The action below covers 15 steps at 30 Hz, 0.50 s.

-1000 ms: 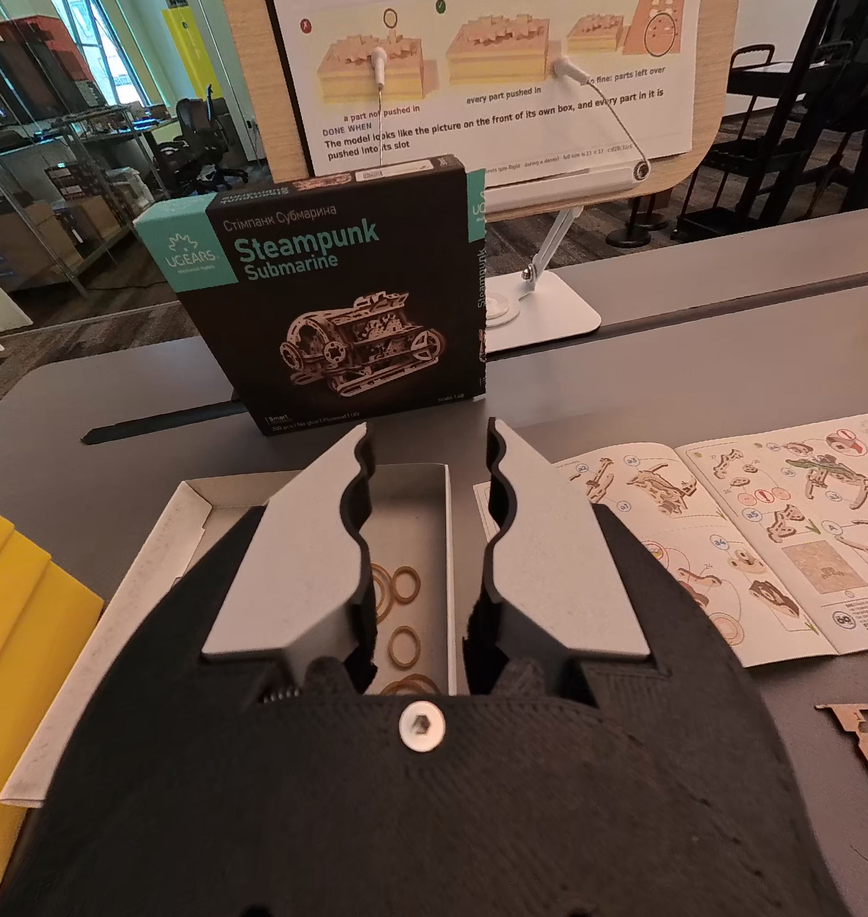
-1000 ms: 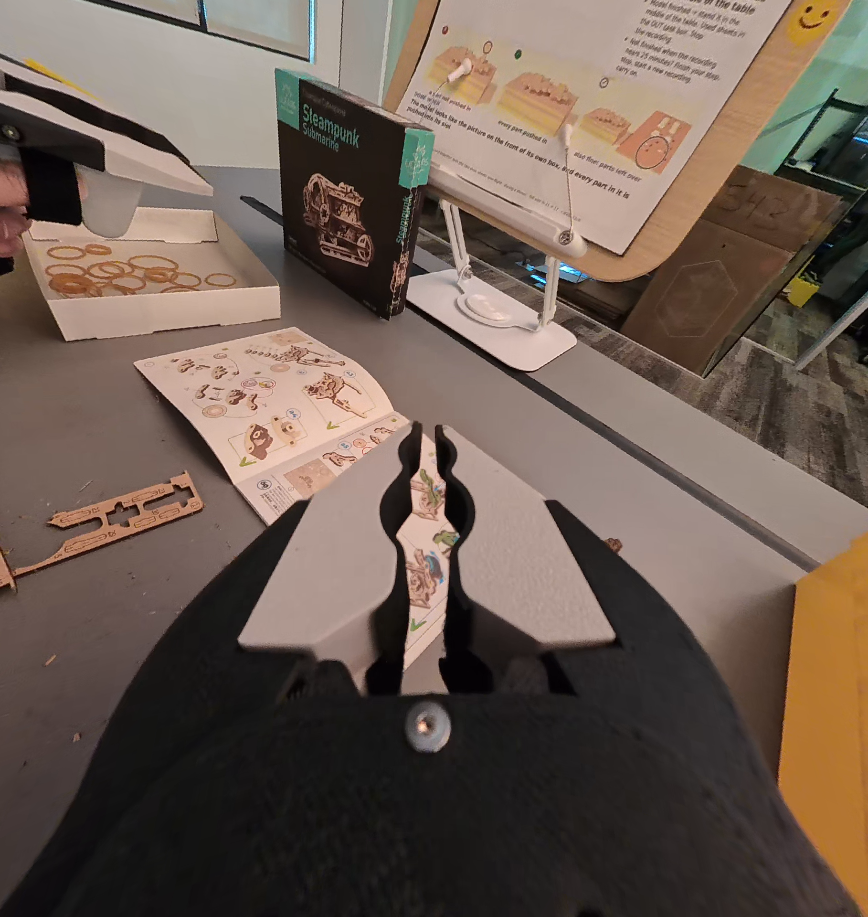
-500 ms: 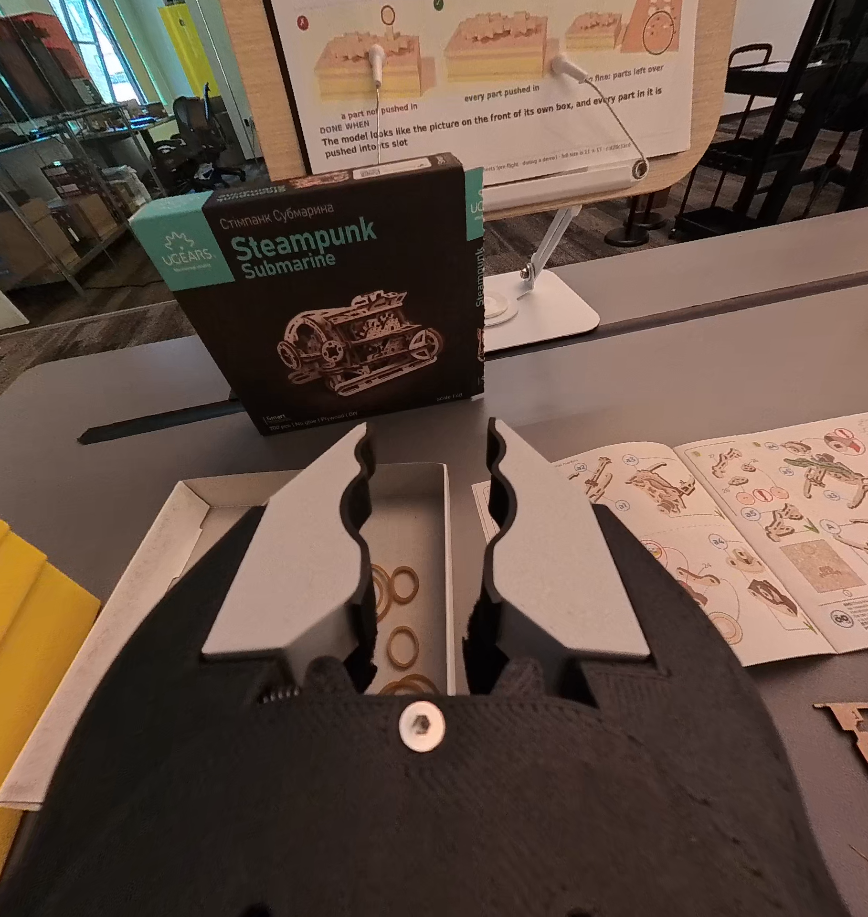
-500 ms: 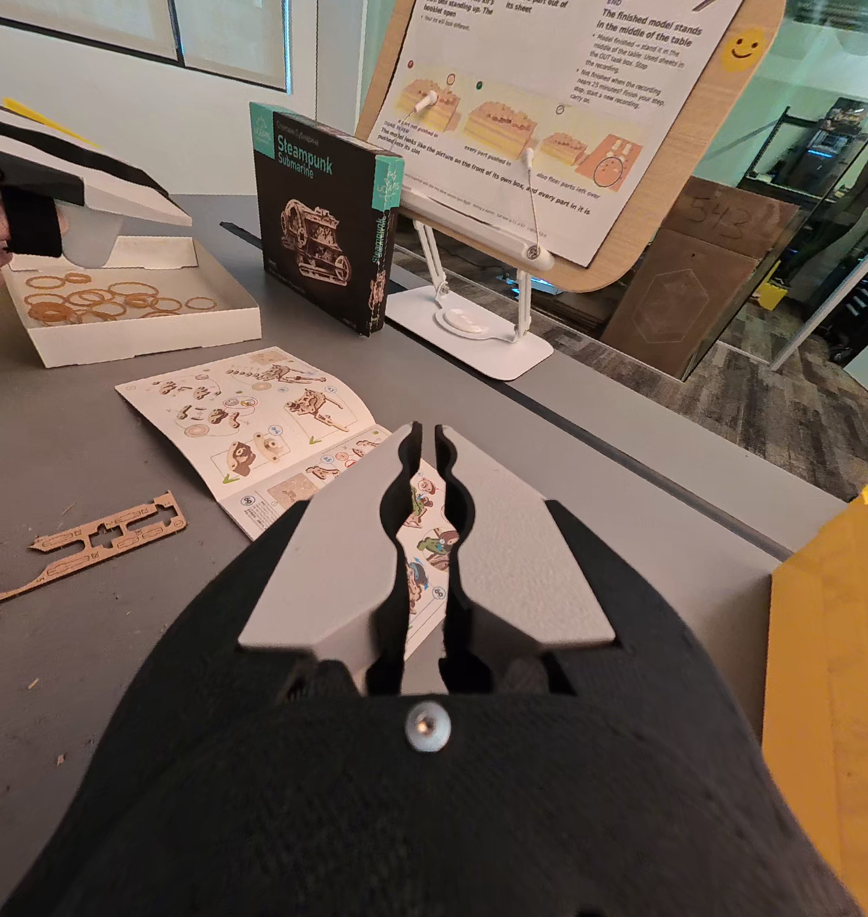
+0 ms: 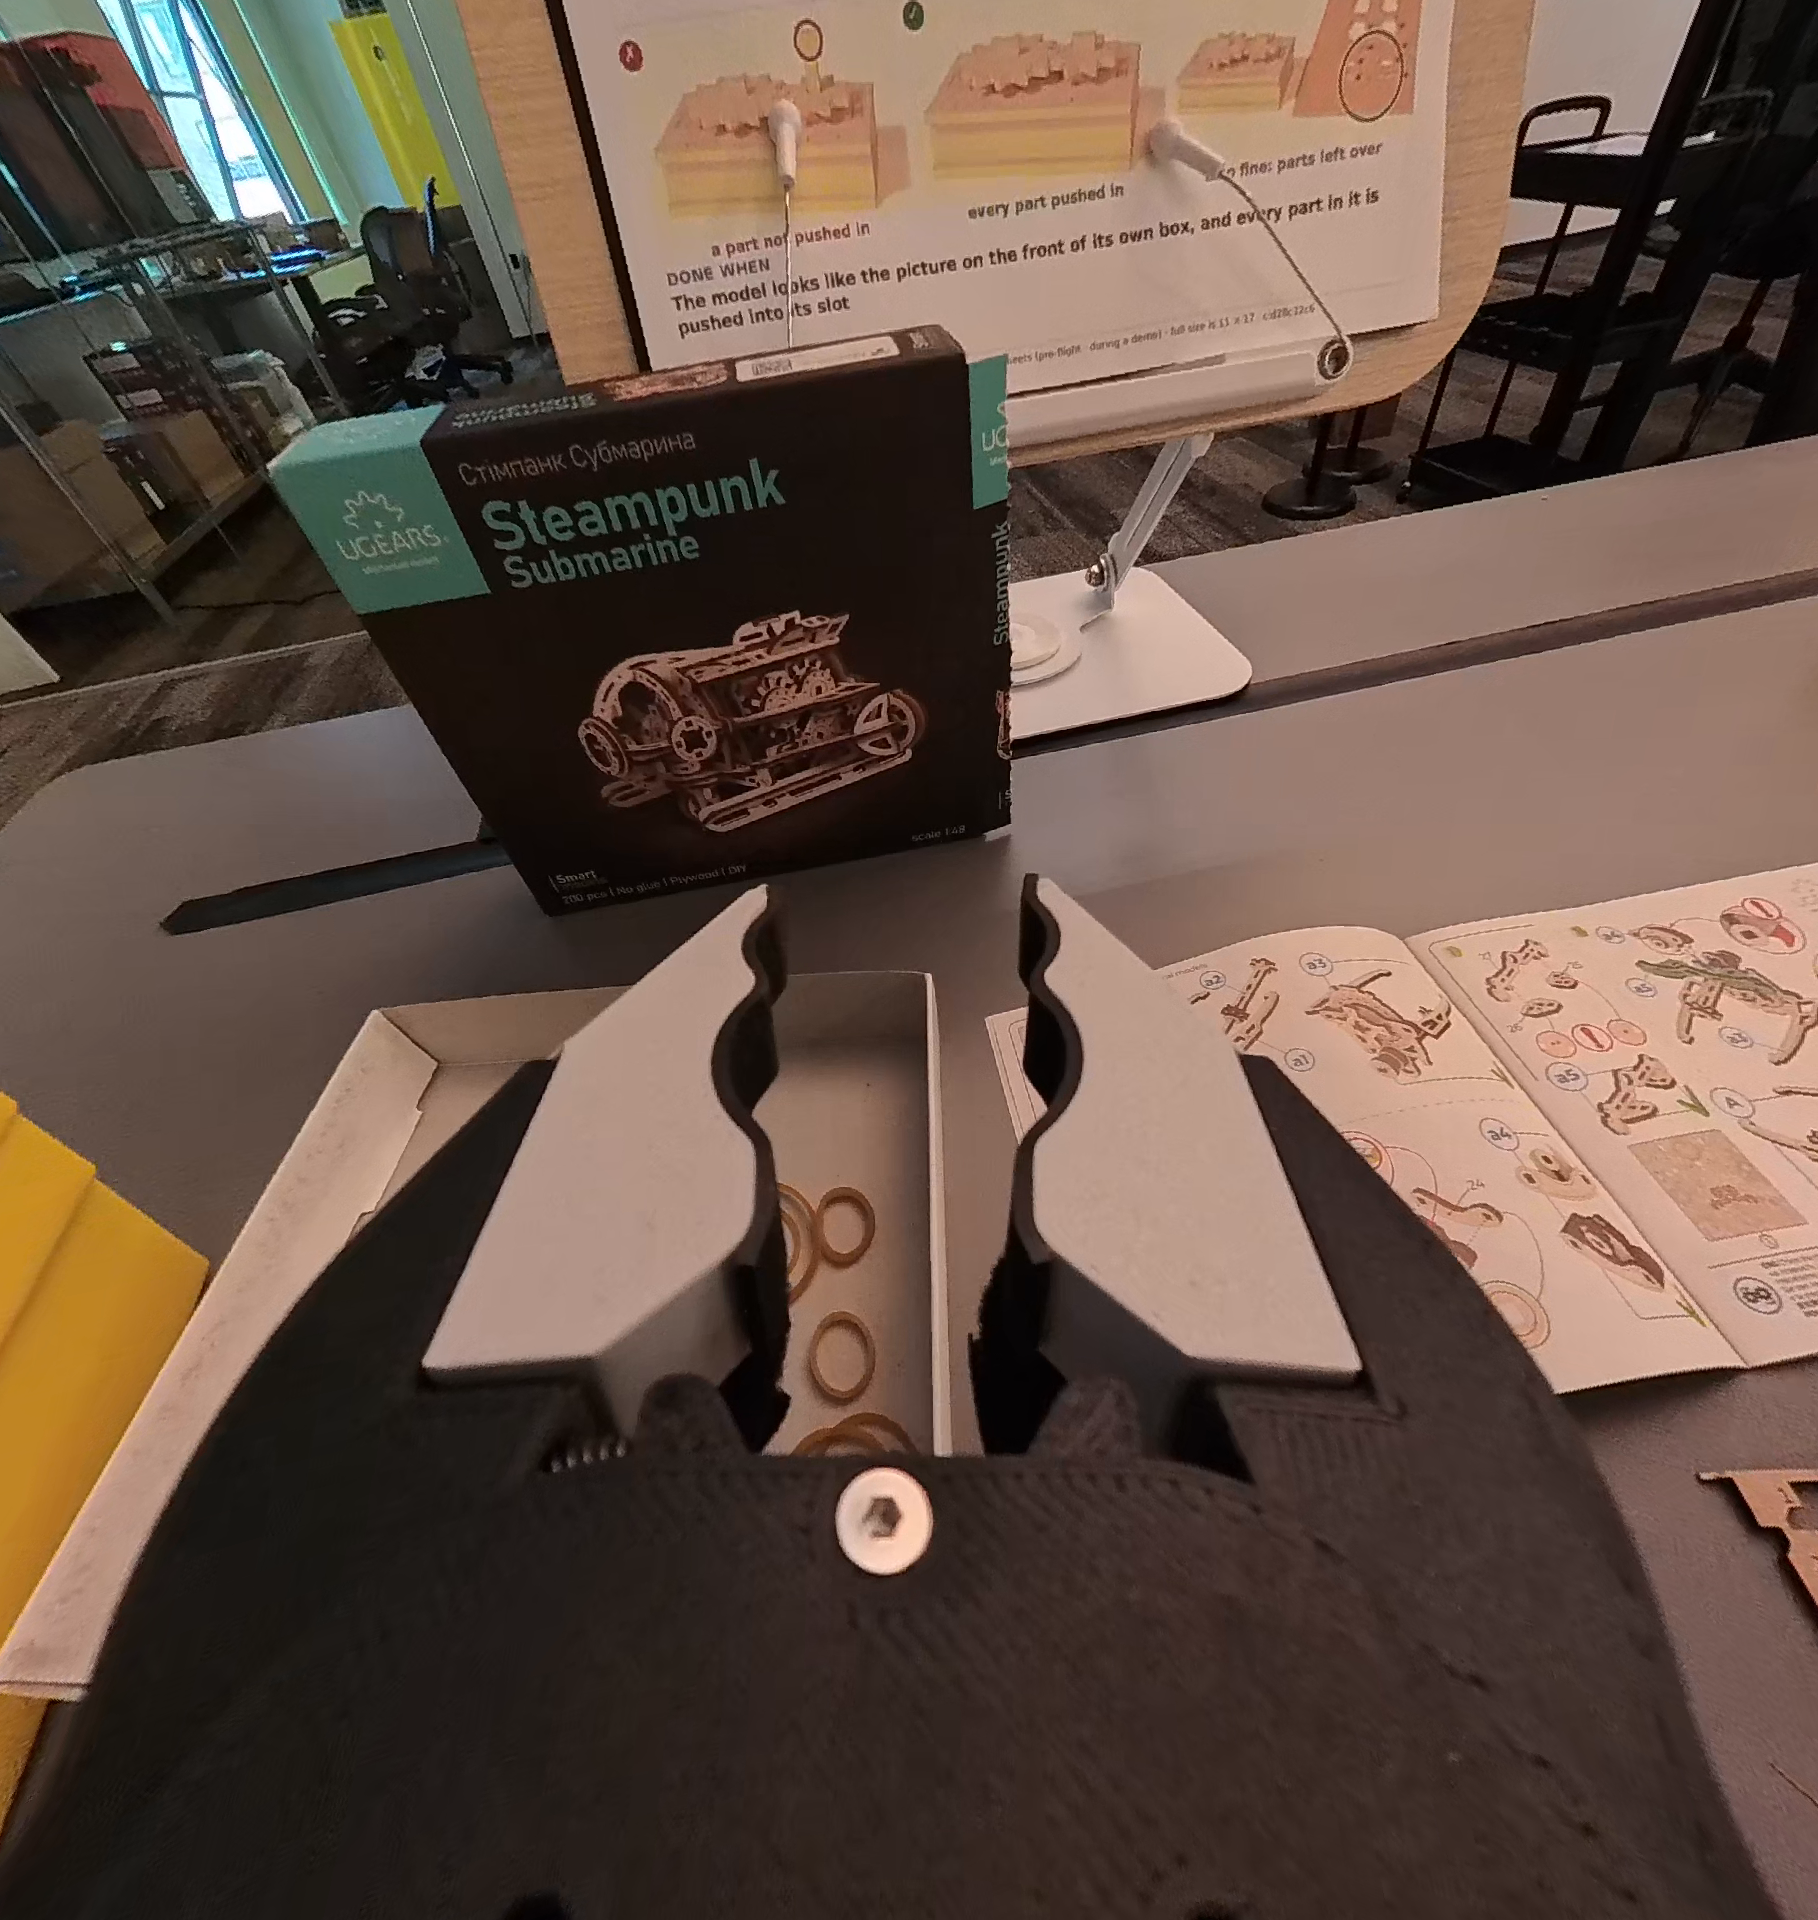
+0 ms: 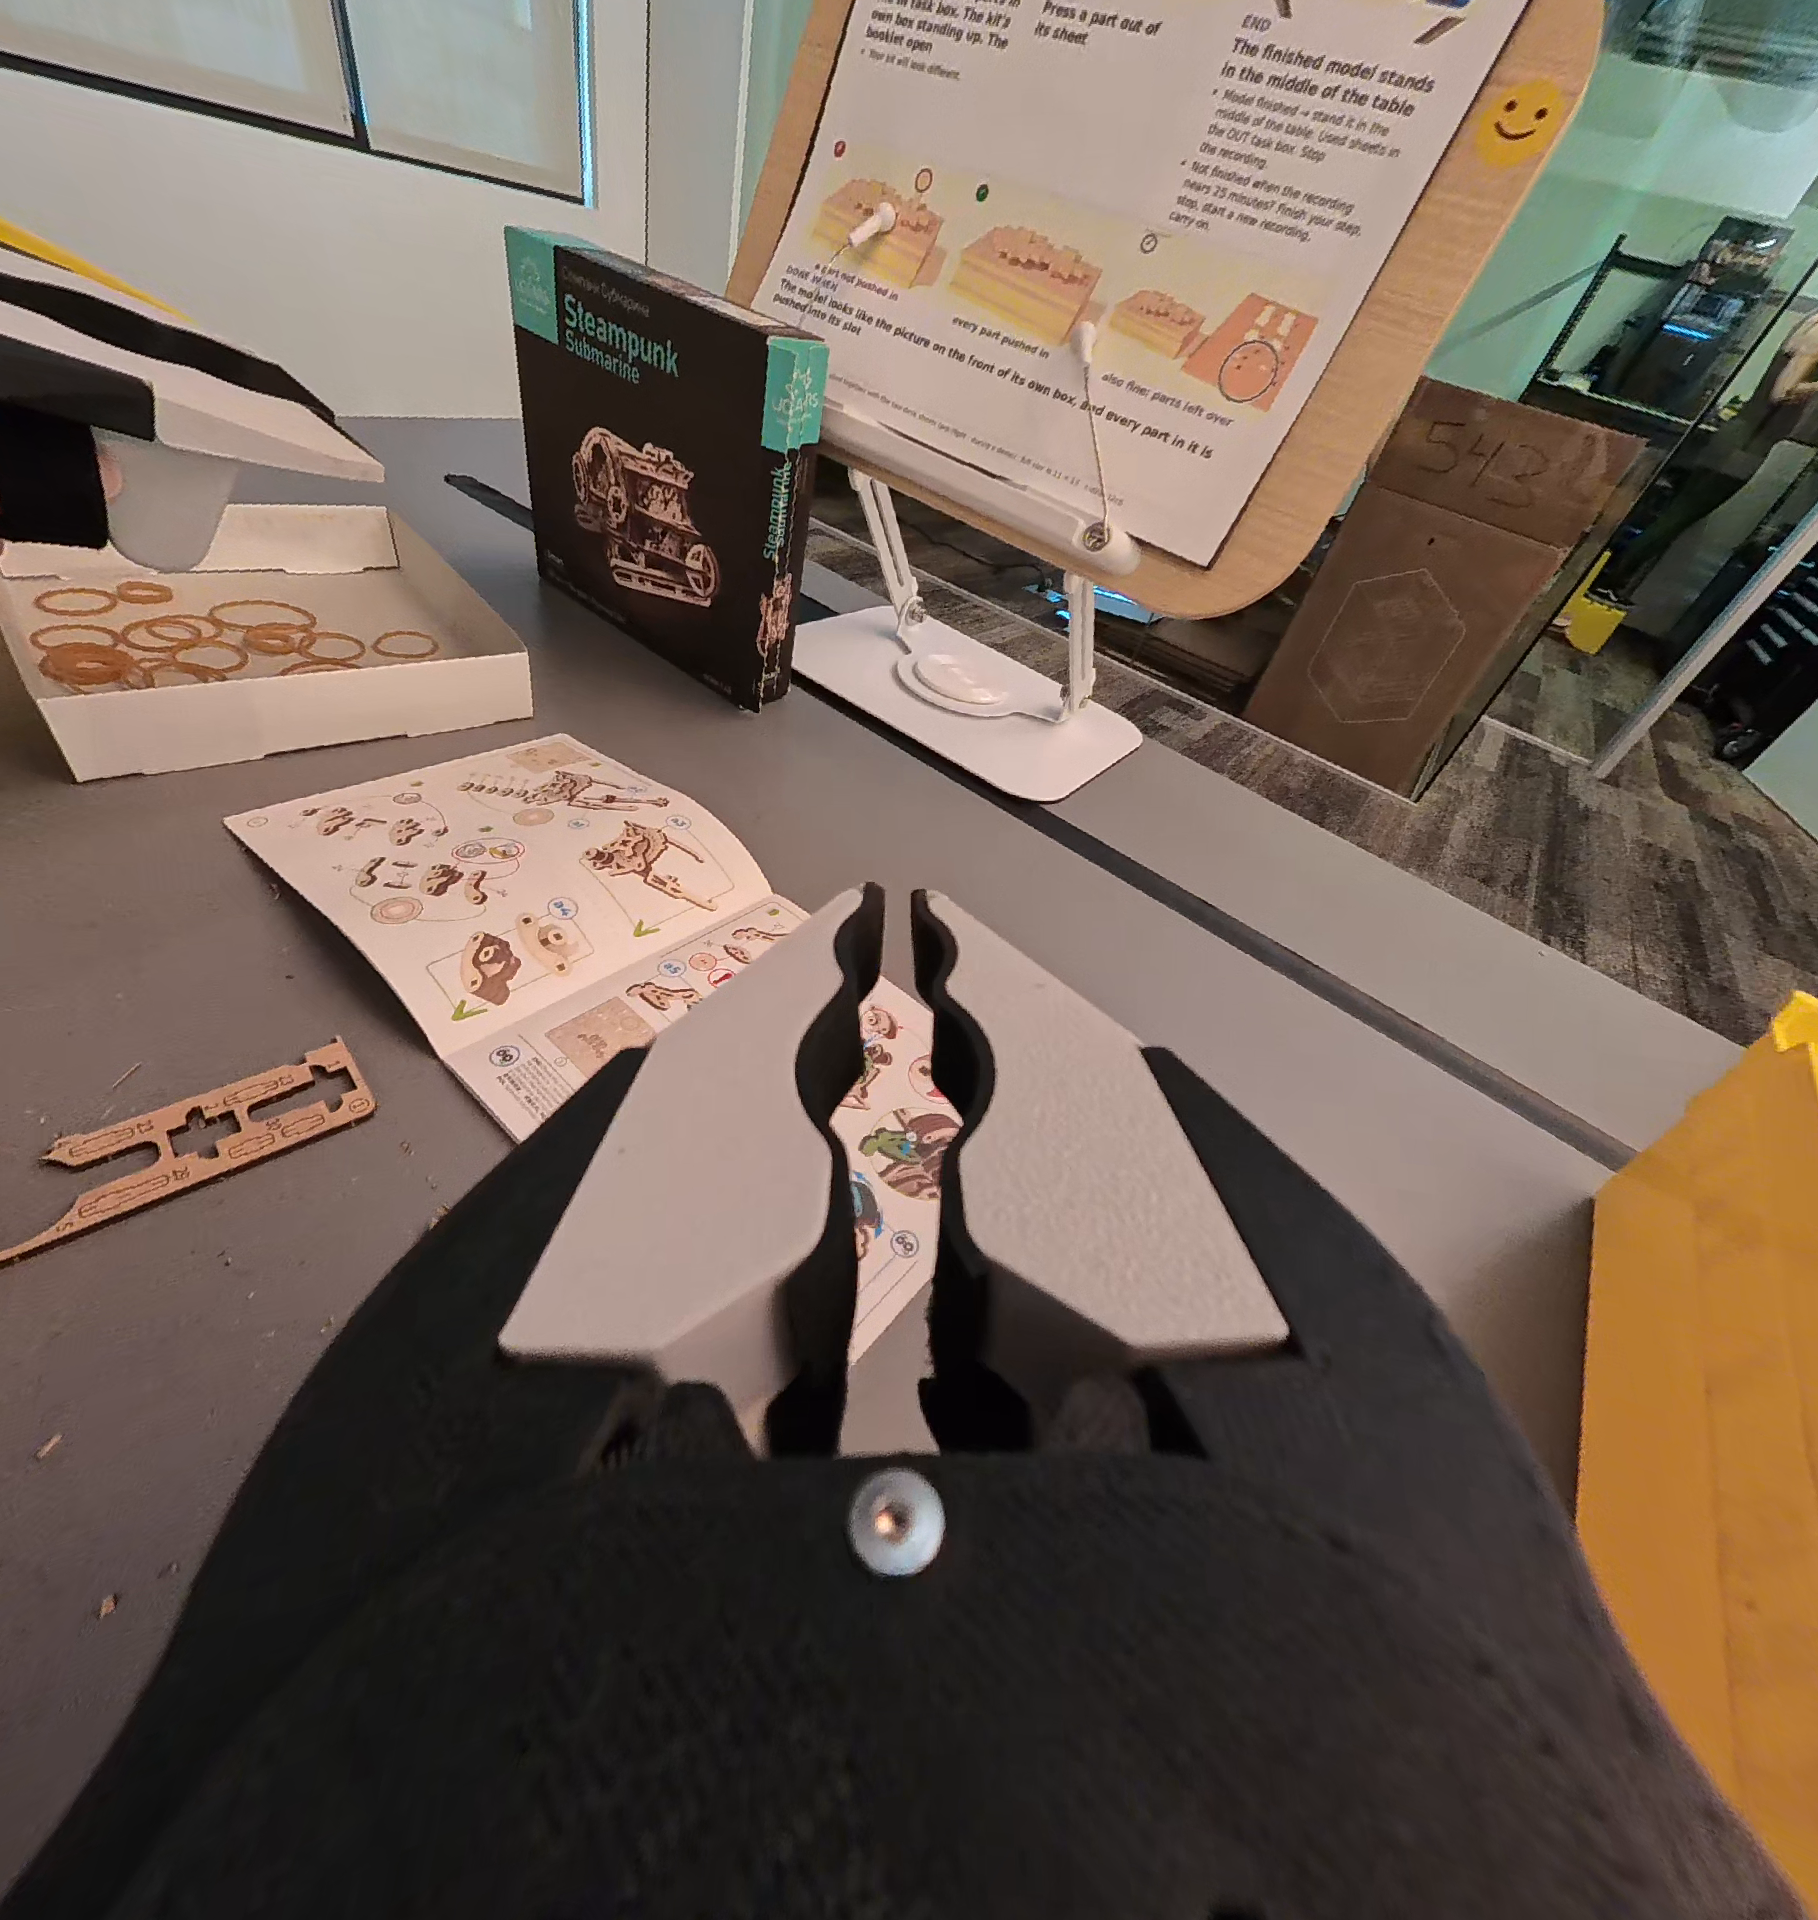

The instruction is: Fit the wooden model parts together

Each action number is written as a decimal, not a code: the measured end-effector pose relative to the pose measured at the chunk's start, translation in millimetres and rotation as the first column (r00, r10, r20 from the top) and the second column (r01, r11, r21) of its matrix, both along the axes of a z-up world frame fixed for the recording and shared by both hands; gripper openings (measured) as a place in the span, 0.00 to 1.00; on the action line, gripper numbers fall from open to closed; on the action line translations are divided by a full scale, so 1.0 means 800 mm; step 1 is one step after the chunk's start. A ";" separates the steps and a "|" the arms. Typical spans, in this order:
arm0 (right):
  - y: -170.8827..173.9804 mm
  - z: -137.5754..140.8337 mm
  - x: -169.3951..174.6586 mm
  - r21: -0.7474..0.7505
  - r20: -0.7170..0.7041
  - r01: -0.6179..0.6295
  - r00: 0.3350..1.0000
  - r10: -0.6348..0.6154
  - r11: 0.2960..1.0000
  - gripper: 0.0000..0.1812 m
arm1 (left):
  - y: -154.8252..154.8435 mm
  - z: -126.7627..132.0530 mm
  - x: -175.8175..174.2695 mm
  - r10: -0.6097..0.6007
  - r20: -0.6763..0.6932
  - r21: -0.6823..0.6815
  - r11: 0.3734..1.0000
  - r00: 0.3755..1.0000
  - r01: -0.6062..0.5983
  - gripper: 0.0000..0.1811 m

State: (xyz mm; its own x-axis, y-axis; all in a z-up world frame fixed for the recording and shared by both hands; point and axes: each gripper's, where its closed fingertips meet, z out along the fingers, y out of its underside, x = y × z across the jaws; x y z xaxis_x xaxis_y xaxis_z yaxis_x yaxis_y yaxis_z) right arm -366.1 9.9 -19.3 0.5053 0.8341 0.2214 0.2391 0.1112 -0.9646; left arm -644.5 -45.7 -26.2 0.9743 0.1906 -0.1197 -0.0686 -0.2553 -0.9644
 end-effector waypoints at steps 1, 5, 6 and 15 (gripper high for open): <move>0.000 0.001 0.000 0.002 -0.002 0.001 1.000 -0.001 1.000 0.02 | 0.000 0.000 0.000 0.000 -0.001 0.000 1.000 1.000 0.000 0.24; 0.000 -0.001 0.000 -0.004 0.001 -0.001 1.000 0.001 1.000 0.02 | 0.000 0.000 0.001 -0.003 -0.003 -0.002 1.000 1.000 0.003 0.24; 0.000 -0.002 0.000 -0.006 0.002 -0.002 1.000 0.002 1.000 0.02 | 0.001 -0.001 0.002 -0.003 -0.005 -0.003 1.000 1.000 0.003 0.24; 0.000 -0.002 -0.001 -0.008 0.006 -0.002 1.000 0.002 1.000 0.02 | 0.001 -0.001 0.002 -0.005 -0.006 -0.005 1.000 1.000 0.005 0.24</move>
